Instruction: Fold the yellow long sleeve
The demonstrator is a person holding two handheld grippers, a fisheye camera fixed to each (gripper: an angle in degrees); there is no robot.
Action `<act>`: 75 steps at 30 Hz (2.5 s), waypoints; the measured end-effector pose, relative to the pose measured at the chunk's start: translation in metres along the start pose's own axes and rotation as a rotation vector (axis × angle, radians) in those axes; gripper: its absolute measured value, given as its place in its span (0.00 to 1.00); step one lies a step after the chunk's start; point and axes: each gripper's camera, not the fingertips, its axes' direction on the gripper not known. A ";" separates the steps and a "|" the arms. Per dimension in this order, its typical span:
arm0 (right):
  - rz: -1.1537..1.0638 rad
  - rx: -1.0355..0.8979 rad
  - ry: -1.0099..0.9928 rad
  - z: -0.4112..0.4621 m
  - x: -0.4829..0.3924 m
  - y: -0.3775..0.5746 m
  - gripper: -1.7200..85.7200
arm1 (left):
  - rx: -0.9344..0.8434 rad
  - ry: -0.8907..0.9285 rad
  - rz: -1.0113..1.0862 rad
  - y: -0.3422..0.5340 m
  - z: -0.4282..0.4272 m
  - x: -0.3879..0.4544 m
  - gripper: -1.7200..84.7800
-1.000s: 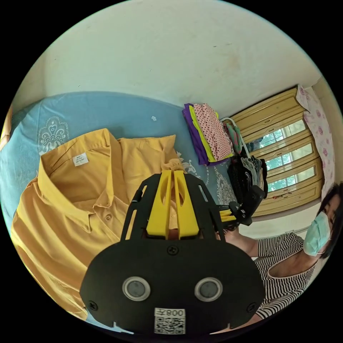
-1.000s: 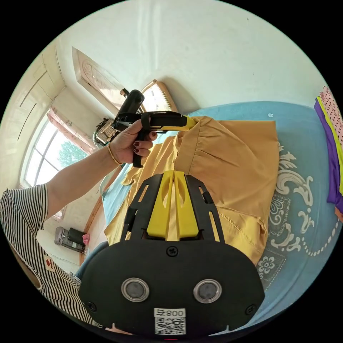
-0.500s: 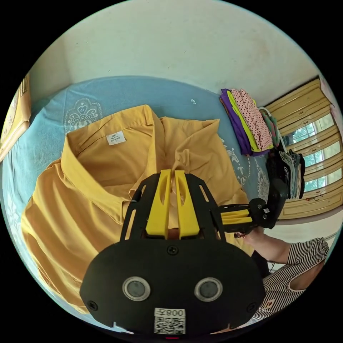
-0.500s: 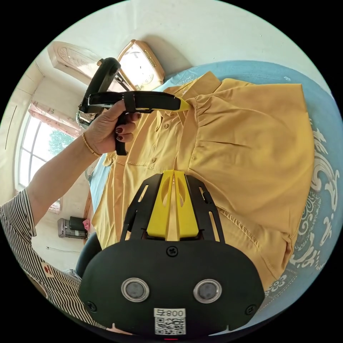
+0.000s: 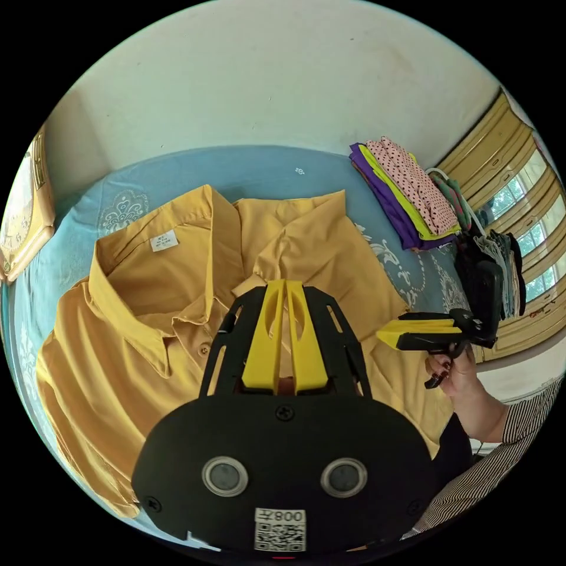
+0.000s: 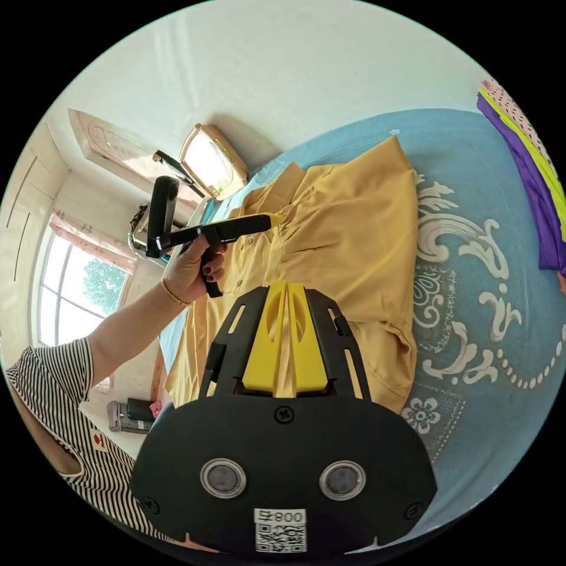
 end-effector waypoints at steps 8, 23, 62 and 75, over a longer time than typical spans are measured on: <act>0.013 0.027 0.014 0.021 0.020 -0.027 0.02 | 0.096 0.139 0.015 0.039 -0.035 -0.007 0.02; 0.031 -0.074 0.271 0.108 0.078 -0.176 0.02 | 0.006 0.137 0.108 0.122 -0.069 -0.023 0.02; -0.719 -0.478 0.068 0.530 -0.272 -0.046 0.11 | 0.659 0.107 -1.063 0.551 -0.370 -0.337 0.10; -0.823 -0.548 0.257 0.700 -0.359 -0.048 0.14 | 0.732 0.158 -1.009 0.586 -0.389 -0.364 0.04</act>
